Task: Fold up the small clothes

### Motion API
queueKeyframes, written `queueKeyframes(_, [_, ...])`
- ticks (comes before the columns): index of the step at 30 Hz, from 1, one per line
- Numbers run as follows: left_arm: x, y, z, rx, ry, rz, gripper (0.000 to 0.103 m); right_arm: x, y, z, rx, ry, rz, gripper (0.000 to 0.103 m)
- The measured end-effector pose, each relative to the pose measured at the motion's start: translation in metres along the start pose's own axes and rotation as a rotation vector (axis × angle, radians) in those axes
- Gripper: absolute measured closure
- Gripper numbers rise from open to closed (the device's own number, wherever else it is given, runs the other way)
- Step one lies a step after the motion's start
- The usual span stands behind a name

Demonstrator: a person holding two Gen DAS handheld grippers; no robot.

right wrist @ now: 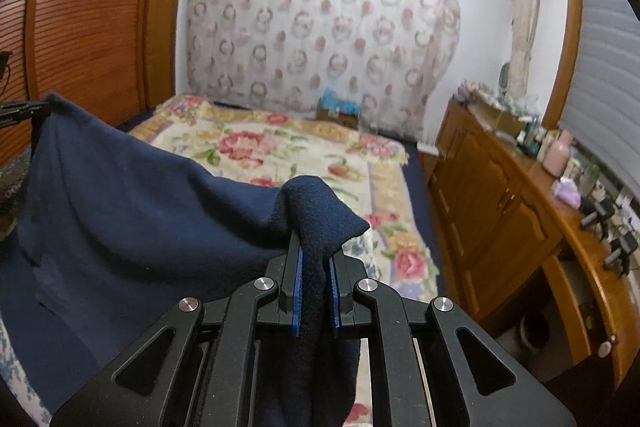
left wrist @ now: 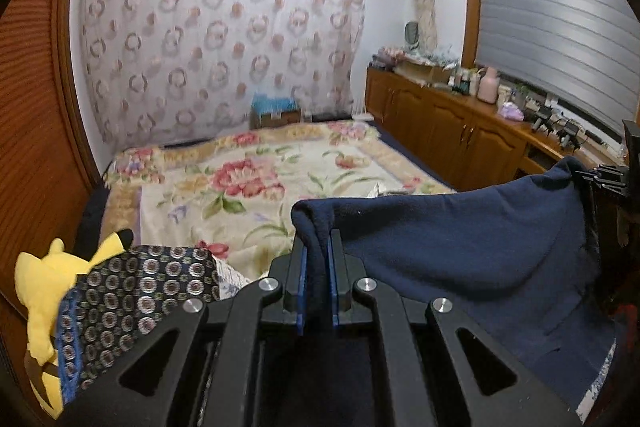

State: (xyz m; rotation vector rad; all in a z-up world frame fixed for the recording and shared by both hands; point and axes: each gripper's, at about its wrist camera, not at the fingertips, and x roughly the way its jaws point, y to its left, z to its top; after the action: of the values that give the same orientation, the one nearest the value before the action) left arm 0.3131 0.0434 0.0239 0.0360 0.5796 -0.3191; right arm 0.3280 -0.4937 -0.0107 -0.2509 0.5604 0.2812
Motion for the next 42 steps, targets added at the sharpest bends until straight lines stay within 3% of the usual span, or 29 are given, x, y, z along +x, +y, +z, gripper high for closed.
queueKeyframes(9, [0.061, -0.004, -0.008, 0.004, 0.124, 0.004, 0.097, 0.068, -0.016, -0.019, 0.069, 0.131, 0.046, 0.095])
queueKeyframes(19, [0.085, -0.003, -0.012, -0.031, 0.201, -0.026, 0.095, 0.091, -0.018, -0.030, 0.109, 0.177, 0.056, 0.094])
queueKeyframes(23, [0.079, -0.008, -0.010, -0.023, 0.203, -0.036, 0.084, 0.089, -0.017, -0.027, 0.112, 0.180, 0.012, 0.076])
queueKeyframes(25, [0.070, -0.014, -0.011, -0.014, 0.200, -0.050, 0.077, 0.081, -0.018, -0.026, 0.125, 0.168, 0.011, 0.073])
queueKeyframes(27, [0.065, -0.019, -0.013, -0.010, 0.200, -0.060, 0.062, 0.070, -0.016, -0.027, 0.134, 0.152, 0.004, 0.061])
queueKeyframes(29, [0.058, -0.024, -0.019, -0.005, 0.199, -0.058, 0.060, 0.059, -0.014, -0.030, 0.146, 0.142, 0.004, 0.052])
queueKeyframes(33, [0.047, -0.031, -0.037, 0.002, 0.220, -0.065, 0.047, 0.039, -0.006, -0.040, 0.159, 0.143, 0.005, 0.049])
queueKeyframes(42, [0.026, -0.046, -0.092, 0.011, 0.293, -0.052, 0.047, 0.006, 0.019, -0.090, 0.197, 0.215, 0.016, 0.049])
